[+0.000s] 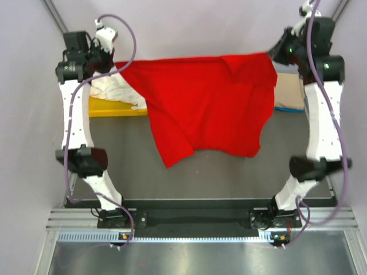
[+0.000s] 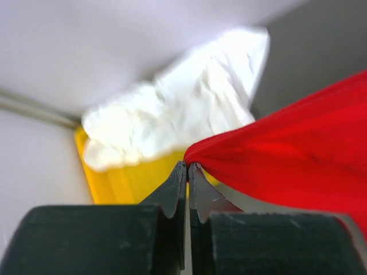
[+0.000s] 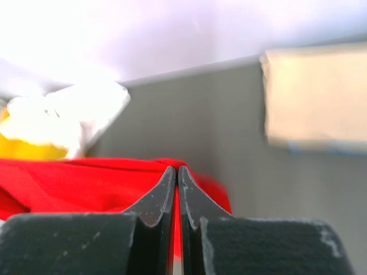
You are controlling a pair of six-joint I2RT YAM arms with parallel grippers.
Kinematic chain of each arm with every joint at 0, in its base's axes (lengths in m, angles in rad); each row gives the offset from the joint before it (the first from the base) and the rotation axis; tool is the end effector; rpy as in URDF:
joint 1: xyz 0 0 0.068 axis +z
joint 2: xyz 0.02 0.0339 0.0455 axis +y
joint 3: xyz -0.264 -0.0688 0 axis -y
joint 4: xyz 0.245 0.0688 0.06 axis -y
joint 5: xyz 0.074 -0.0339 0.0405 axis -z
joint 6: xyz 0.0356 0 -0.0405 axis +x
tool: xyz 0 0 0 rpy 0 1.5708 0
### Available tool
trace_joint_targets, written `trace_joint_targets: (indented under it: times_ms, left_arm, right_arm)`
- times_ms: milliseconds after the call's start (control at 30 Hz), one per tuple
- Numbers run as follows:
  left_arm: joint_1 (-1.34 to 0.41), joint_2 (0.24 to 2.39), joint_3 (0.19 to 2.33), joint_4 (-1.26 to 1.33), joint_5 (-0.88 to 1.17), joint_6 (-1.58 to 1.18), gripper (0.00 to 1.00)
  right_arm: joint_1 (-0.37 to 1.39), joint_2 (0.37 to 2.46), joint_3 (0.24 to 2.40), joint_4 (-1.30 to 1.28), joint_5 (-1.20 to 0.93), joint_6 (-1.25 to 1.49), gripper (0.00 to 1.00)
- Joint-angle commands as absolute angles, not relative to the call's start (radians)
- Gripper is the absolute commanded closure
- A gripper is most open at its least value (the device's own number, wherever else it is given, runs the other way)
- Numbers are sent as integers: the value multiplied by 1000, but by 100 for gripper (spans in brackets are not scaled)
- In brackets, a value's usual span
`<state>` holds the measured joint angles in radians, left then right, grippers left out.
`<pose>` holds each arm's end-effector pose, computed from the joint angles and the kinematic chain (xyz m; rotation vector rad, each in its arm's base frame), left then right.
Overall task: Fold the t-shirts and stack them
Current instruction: Flatten the tshirt out
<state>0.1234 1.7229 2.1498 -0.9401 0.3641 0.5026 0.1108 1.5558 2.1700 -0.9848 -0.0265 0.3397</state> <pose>0.3505 0.0307 0.4778 0.5987 1.9579 0.0097 0.2820 0.0323 0.5280 0.2056 1.9442 0.3240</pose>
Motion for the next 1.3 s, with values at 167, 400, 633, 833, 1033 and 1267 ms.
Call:
trace_joint_targets:
  times_ms: [167,400,633,833,1033,1267]
  left_arm:
    - [61,1944,2582,-539,61,316,100]
    - [52,1815,2407,-442,181,400,100]
    - [12,1508,1698,-437,397,653,100]
    - [3,1218,1210,-512,373,819,100]
    - [3,1039,956,-923,336,1023,100]
    - [3,960,753,-1132,245,1095,100]
  right_arm:
    - [-119,1818,2519,-522,-383,554,100]
    - [-198,1737,2473,-448,-436,532,100]
    - [-190,1351,1791,-517,-428,399,100]
    - [-189,957,1090,-635,-388,338,100]
    - [-189,614,728,-802,-505,403,100]
    - [-175,451,603,-989,-490,448,100]
